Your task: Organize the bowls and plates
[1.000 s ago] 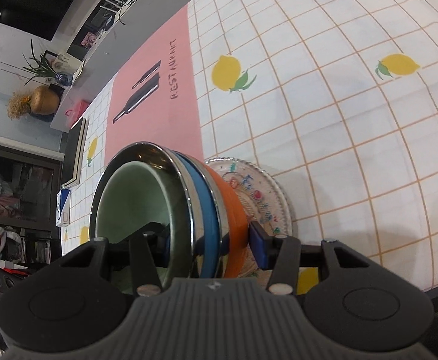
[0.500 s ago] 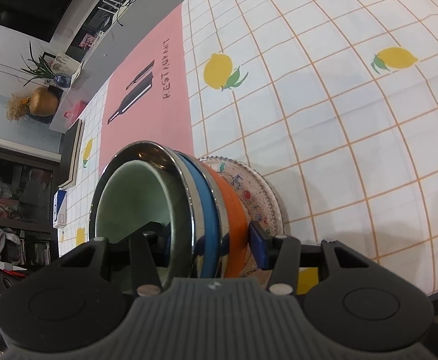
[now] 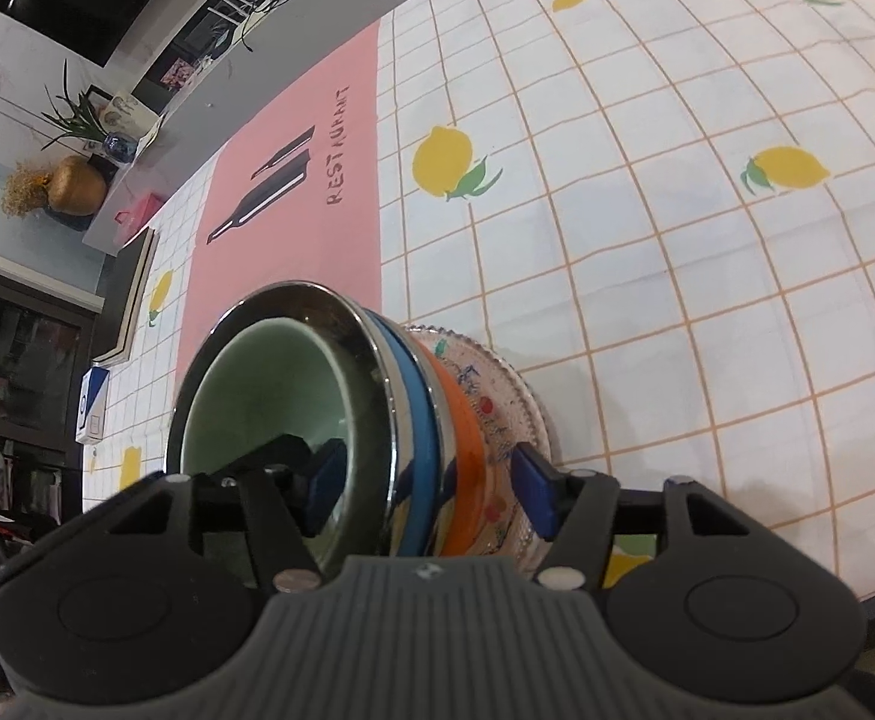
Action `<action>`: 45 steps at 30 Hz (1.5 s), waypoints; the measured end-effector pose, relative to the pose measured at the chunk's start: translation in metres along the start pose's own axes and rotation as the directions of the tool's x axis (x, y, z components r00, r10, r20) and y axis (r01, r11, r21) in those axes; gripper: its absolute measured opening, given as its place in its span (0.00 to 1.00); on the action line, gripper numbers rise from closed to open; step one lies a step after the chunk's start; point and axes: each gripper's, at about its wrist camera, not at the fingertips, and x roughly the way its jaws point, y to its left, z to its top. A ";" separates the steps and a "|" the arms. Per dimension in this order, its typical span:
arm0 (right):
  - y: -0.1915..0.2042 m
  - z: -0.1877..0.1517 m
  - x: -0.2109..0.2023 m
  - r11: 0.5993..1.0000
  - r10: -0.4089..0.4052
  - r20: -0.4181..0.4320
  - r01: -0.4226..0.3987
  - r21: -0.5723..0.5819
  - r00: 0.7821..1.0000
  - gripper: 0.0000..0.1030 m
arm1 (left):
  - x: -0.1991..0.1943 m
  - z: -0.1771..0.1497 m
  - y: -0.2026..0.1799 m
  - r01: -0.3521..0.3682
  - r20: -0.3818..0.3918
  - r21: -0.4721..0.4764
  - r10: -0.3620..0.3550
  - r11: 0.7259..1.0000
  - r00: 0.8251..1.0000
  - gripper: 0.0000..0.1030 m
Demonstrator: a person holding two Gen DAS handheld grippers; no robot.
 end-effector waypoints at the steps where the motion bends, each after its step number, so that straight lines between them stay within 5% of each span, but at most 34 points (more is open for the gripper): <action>1: 0.003 -0.001 -0.002 1.000 -0.009 0.008 0.010 -0.015 1.000 0.61 | -0.003 0.001 -0.002 0.000 0.010 0.012 -0.001 1.000 1.000 0.66; 8: 0.027 -0.005 -0.035 0.976 -0.094 0.161 0.123 -0.181 0.982 0.63 | -0.042 0.005 -0.025 -0.066 0.163 0.188 0.036 0.980 0.986 0.66; 15: 0.066 -0.024 -0.080 0.892 -0.108 0.372 0.255 -0.372 0.922 0.66 | -0.087 -0.005 -0.056 -0.217 0.348 0.393 0.074 0.894 0.934 0.66; 26: 0.090 -0.067 -0.119 0.849 -0.015 0.436 0.241 -0.470 0.900 0.73 | -0.129 -0.024 -0.058 -0.304 0.427 0.491 0.079 0.816 0.901 0.71; 31: 0.100 -0.091 -0.121 0.829 0.004 0.414 0.228 -0.511 0.910 0.77 | -0.131 -0.037 -0.051 -0.342 0.411 0.518 0.123 0.784 0.903 0.76; 36: 0.103 -0.113 -0.104 0.820 -0.064 0.375 0.263 -0.508 0.925 0.77 | -0.123 -0.053 -0.048 -0.332 0.348 0.580 0.142 0.743 0.927 0.76; 45: 0.090 -0.131 -0.082 0.826 -0.168 0.319 0.309 -0.471 0.933 0.77 | -0.108 -0.062 -0.032 -0.308 0.258 0.628 0.182 0.714 0.949 0.76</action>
